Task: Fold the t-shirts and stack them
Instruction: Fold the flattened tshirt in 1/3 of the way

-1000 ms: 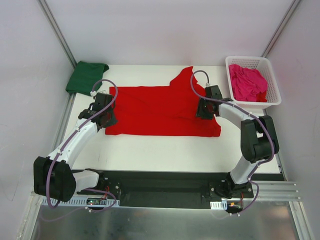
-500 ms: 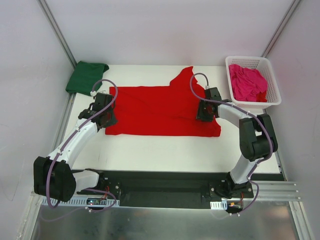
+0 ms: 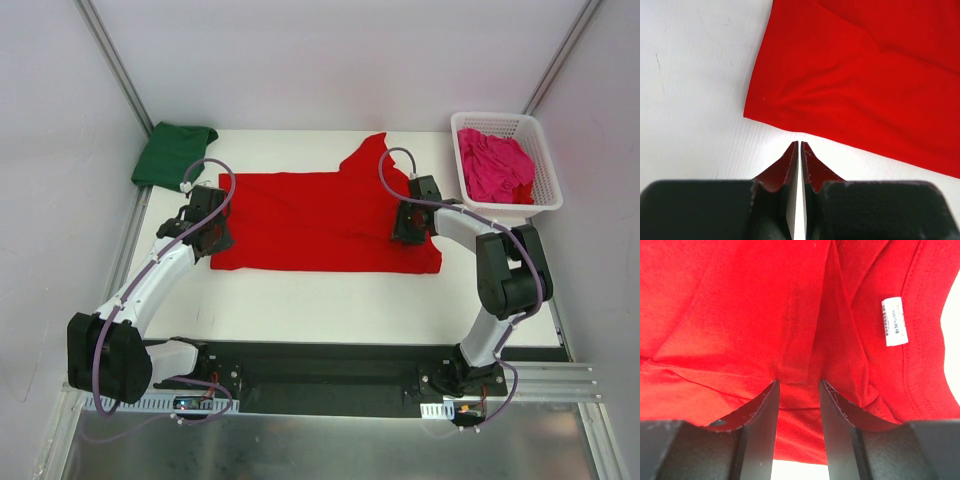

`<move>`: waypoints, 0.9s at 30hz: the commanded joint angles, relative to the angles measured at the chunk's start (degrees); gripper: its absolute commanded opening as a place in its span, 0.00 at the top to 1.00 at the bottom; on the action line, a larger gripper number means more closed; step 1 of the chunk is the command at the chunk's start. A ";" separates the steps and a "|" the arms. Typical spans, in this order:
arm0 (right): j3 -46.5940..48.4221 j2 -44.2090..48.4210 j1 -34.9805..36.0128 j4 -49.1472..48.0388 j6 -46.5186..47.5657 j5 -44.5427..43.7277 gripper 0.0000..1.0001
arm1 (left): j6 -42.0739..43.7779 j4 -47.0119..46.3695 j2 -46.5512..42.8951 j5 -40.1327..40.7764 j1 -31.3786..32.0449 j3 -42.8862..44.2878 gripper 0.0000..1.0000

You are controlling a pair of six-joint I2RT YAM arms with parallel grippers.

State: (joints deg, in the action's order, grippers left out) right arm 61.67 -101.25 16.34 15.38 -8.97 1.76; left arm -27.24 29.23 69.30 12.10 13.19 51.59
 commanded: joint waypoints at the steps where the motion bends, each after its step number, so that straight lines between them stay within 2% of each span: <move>1: 2.49 0.00 -0.61 -0.96 -0.43 -0.35 0.59 | 0.70 -0.14 0.31 1.17 0.43 -0.09 0.95; 16: 6.53 -2.63 -1.04 -0.17 -0.35 0.52 0.60 | 0.88 -0.14 0.58 1.44 0.52 0.26 0.95; 22: 5.83 -2.63 -1.04 -0.17 -0.43 0.88 0.69 | 0.88 -0.14 0.14 1.79 0.52 -0.26 0.95; 27: 5.31 -2.20 -0.96 -0.08 -0.43 0.97 0.71 | 0.70 -0.05 0.05 1.88 0.43 -0.53 0.95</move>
State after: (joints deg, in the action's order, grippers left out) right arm 66.22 -103.77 15.64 15.31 -8.97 2.17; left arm -27.18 29.21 70.06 12.53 13.19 51.59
